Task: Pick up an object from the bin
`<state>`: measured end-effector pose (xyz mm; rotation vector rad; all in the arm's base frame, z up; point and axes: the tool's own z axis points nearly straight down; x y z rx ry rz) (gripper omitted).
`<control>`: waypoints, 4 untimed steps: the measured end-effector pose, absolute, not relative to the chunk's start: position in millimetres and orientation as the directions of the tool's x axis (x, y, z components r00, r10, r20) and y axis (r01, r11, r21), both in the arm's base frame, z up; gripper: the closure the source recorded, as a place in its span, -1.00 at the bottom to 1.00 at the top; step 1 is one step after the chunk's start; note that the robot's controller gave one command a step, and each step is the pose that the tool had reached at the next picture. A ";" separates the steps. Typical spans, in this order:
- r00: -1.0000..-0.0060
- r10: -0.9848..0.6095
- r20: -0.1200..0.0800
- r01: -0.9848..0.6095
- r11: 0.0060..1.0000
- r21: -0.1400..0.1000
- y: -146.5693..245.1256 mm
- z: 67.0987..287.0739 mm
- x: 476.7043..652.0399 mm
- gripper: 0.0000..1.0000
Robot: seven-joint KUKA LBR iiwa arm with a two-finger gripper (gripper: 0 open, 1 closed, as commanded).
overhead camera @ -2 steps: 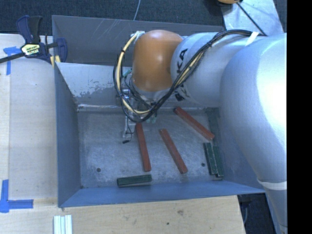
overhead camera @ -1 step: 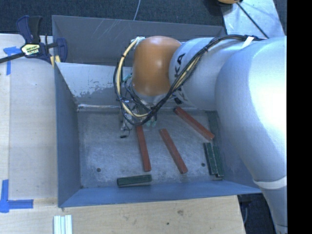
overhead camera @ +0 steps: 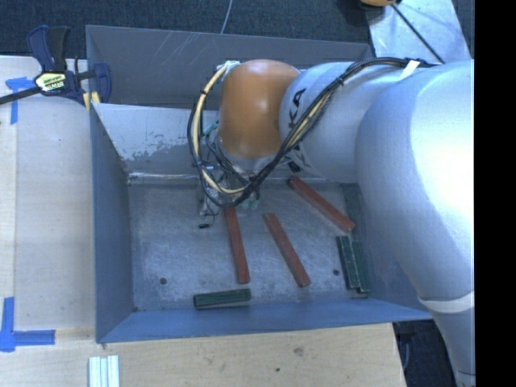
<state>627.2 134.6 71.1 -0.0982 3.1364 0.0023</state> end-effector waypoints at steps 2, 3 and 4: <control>-0.997 -0.074 -0.004 -0.074 0.997 0.000 121.8 159.2 619.6 1.00; -0.823 -0.568 -0.005 -0.568 0.823 -0.002 82.1 192.2 625.1 -1.00; -0.825 -0.566 -0.005 -0.566 0.825 -0.001 81.0 193.5 625.4 -1.00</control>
Offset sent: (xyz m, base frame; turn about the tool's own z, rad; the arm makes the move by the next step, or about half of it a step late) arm -0.0078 -0.0123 0.0897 -0.0129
